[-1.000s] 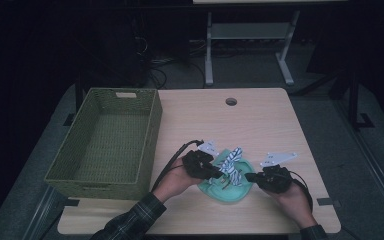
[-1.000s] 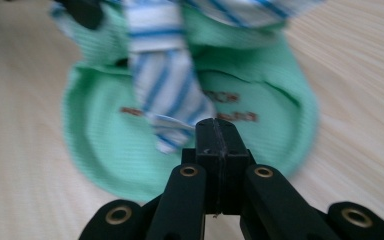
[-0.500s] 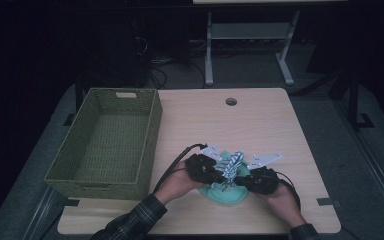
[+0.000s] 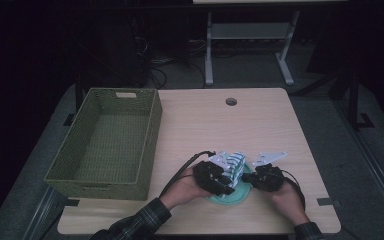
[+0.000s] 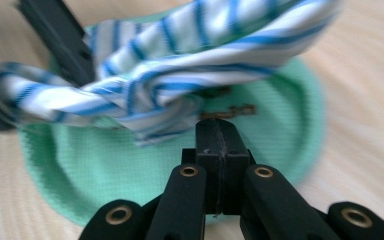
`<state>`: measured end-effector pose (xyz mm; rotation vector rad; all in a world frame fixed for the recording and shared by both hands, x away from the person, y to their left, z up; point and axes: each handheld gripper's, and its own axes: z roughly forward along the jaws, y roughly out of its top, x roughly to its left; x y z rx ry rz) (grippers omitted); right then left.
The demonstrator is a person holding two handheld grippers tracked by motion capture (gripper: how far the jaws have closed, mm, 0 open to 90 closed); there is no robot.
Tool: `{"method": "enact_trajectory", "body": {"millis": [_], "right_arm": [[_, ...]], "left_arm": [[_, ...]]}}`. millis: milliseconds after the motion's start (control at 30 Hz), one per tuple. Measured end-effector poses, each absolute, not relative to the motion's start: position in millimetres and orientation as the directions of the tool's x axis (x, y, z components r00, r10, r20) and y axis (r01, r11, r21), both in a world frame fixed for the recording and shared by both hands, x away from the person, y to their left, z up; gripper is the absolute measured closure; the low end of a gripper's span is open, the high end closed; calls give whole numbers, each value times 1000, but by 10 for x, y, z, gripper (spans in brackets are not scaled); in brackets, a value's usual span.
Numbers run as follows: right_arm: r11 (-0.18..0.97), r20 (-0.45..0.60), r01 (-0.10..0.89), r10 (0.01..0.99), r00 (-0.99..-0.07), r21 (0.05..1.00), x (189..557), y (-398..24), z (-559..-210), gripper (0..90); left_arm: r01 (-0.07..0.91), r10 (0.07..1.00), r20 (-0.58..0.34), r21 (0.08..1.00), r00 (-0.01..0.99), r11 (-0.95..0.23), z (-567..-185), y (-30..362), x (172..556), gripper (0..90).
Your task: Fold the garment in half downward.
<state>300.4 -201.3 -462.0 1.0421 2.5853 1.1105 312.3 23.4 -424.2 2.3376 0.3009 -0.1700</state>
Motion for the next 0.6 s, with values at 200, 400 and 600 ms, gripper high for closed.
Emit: {"method": "enact_trajectory", "body": {"millis": [200,400,600], "right_arm": [[460,95,538,691,-716,706,3076,-2169,-4499,895],[432,65,492,697,-714,756,3178,-2237,-4273,895],[435,53,454,675,-736,778,3240,-2106,-4095,895]], "left_arm": [[277,195,-197,716,961,-641,-4066,394,3156,582],[297,235,-189,720,954,-627,-3986,596,3194,678],[334,265,-208,673,942,-660,-4085,669,3221,874]]}}
